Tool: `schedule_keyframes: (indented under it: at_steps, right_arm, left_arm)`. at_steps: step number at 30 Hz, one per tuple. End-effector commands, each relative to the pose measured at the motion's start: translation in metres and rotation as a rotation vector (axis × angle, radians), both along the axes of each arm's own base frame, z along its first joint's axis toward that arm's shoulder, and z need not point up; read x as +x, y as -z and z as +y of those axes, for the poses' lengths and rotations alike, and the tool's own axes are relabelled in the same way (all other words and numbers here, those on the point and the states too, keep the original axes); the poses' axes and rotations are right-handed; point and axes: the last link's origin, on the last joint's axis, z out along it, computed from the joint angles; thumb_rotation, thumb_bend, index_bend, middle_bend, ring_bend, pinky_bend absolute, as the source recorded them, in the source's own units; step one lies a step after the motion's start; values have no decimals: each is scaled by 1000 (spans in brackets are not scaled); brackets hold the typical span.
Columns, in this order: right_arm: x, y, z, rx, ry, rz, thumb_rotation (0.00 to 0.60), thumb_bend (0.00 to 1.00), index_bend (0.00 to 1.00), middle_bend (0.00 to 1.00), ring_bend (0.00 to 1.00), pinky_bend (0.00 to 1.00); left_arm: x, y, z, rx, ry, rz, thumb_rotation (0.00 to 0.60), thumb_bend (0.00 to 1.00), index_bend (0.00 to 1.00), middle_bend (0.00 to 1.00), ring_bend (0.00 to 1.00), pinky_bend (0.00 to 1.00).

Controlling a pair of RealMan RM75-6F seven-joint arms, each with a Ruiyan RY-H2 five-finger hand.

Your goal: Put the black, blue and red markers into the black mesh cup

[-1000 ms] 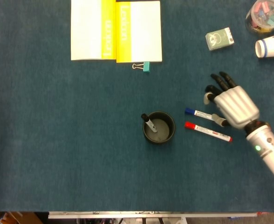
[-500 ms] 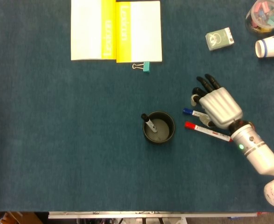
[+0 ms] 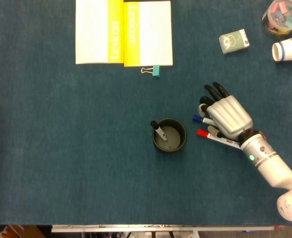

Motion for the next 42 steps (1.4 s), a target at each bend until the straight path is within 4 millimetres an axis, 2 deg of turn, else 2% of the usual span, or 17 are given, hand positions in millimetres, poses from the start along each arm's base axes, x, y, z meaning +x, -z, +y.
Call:
schedule_keyframes:
  at_steps: [1, 10, 19, 21, 30, 37, 42]
  right_arm:
    - [-1, 0, -2, -11, 10, 0, 600, 200, 467, 312, 40, 0]
    - [7, 10, -7, -1, -15, 31, 600, 212, 475, 316, 40, 0]
    - [13, 10, -10, 5, -51, 66, 600, 438, 504, 335, 40, 0]
    - [11, 9, -12, 5, -56, 84, 600, 452, 504, 335, 40, 0]
    - [16, 4, -13, 5, -71, 75, 600, 451, 504, 335, 40, 0]
    - [16, 5, -9, 4, -74, 61, 600, 307, 510, 336, 41, 0]
    - [18, 8, -10, 2, -72, 39, 600, 291, 524, 341, 42, 0]
  left_arm:
    - [0, 0, 0, -1, 1, -1, 600, 358, 308, 206, 201, 96]
    - [1, -1, -1, 5, 2, 1, 600, 358, 308, 206, 201, 96]
    - [0, -2, -2, 5, -4, 2, 600, 358, 307, 206, 201, 96]
    - [-1, -2, -3, 4, -4, 2, 600, 358, 307, 205, 201, 96]
    - [-1, -3, -3, 4, -5, 4, 600, 358, 307, 205, 201, 96]
    - [-1, -4, -3, 1, -4, 5, 600, 358, 307, 204, 201, 96]
    - [0, -4, -3, 0, -4, 6, 600, 358, 307, 204, 201, 96]
